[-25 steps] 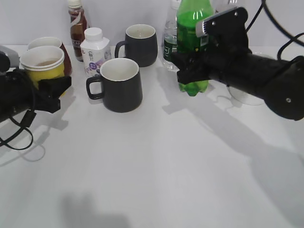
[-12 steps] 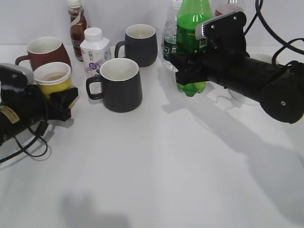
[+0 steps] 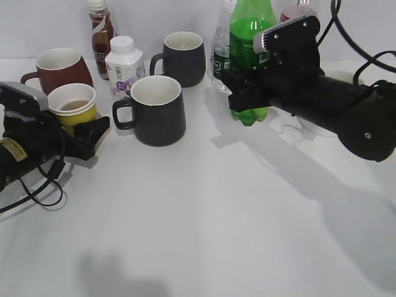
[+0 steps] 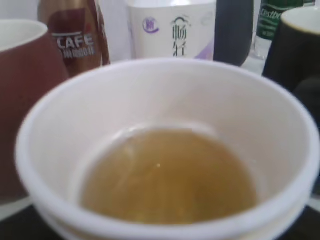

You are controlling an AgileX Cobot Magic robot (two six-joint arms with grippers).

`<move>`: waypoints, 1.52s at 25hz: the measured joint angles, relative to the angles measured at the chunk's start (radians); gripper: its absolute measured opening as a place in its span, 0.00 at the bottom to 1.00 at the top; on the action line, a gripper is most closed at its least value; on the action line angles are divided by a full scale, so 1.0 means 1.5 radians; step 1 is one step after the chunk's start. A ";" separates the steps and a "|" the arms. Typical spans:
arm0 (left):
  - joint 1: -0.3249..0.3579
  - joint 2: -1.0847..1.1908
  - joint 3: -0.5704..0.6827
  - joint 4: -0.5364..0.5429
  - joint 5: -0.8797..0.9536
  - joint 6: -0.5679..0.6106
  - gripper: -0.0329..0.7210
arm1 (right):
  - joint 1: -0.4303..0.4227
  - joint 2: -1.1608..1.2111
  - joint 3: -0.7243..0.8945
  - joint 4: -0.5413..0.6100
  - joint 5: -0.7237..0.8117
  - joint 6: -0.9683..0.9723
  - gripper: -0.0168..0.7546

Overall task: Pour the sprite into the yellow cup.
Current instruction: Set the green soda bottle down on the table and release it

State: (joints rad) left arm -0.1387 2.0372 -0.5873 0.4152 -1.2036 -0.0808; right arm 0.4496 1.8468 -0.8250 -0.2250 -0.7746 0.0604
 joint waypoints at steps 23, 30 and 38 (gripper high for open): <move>0.000 -0.074 0.167 -0.038 -0.007 0.001 0.86 | 0.000 0.102 0.013 0.008 -0.138 -0.001 0.77; 0.000 -0.194 0.269 -0.071 -0.006 -0.062 0.84 | 0.000 0.042 0.064 0.012 -0.077 0.021 0.77; 0.000 -0.351 0.285 -0.060 0.231 -0.211 0.83 | 0.001 -0.040 0.116 -0.014 0.049 0.110 0.78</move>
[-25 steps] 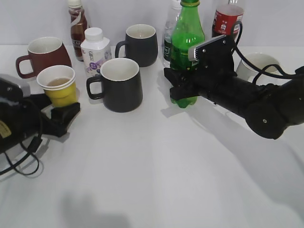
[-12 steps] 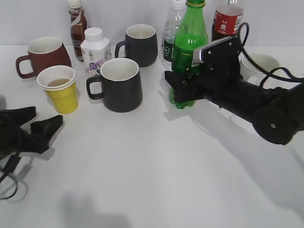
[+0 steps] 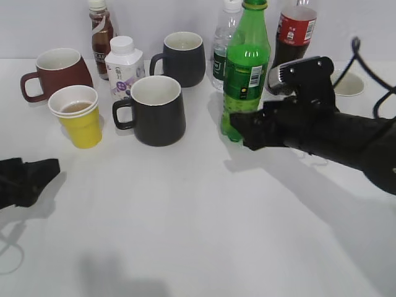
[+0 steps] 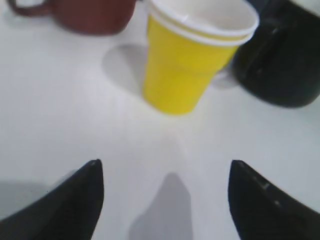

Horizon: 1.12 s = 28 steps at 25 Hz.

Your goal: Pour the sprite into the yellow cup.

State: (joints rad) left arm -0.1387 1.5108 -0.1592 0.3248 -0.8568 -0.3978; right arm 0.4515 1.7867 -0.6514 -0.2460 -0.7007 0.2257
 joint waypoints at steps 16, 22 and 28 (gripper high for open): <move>-0.121 -0.251 -0.183 -0.077 0.754 -0.046 0.81 | 0.001 -0.212 0.002 -0.004 0.453 0.119 0.78; -0.191 -0.305 -0.319 -0.097 1.131 -0.046 0.81 | 0.001 -0.329 0.002 0.000 0.622 0.118 0.78; -0.198 -0.426 -0.352 -0.099 1.365 -0.011 0.78 | 0.001 -0.465 0.002 0.097 0.853 -0.071 0.78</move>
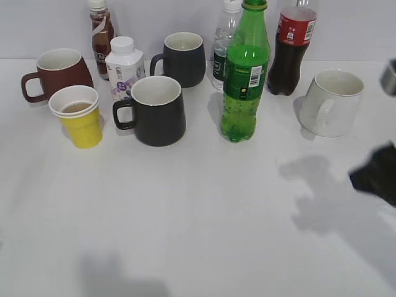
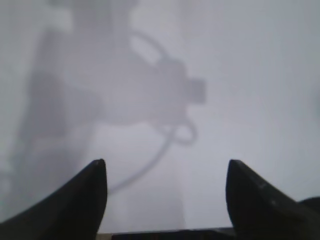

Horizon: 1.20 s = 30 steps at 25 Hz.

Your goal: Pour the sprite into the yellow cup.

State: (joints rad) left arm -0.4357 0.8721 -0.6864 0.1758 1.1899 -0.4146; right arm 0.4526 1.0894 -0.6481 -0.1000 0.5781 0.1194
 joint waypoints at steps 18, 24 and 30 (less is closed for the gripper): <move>0.000 -0.585 0.080 -0.077 -0.001 0.245 0.77 | 0.000 -0.444 0.000 0.115 0.359 -0.125 0.78; 0.000 -0.586 0.097 -0.077 -0.058 0.246 0.77 | 0.000 -0.536 0.000 0.067 0.379 -0.127 0.78; 0.000 -0.586 0.111 -0.077 -0.078 0.247 0.75 | 0.000 -0.566 0.023 0.067 0.368 -0.127 0.78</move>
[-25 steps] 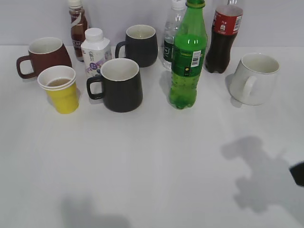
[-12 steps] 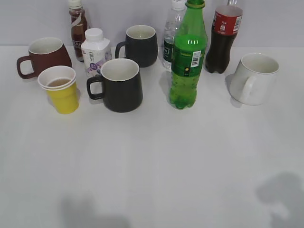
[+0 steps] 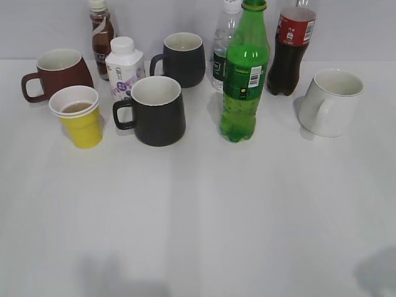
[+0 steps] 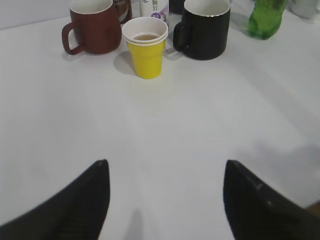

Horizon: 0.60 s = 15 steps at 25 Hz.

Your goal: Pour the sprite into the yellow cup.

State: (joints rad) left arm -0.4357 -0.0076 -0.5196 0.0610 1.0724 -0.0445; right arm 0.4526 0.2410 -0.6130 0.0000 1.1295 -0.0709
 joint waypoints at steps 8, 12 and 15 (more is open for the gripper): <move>0.000 0.000 0.001 0.001 -0.003 0.000 0.74 | 0.000 -0.001 0.075 -0.010 -0.047 0.001 0.78; 0.000 0.000 0.001 0.001 -0.003 0.000 0.74 | 0.000 -0.001 0.075 -0.012 -0.049 0.002 0.78; 0.000 0.000 0.001 0.002 -0.003 0.000 0.74 | 0.000 -0.001 0.075 -0.012 -0.050 0.002 0.78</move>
State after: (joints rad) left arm -0.4357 -0.0076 -0.5185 0.0635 1.0679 -0.0438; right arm 0.4526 0.2401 -0.5002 -0.0184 1.0543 -0.0677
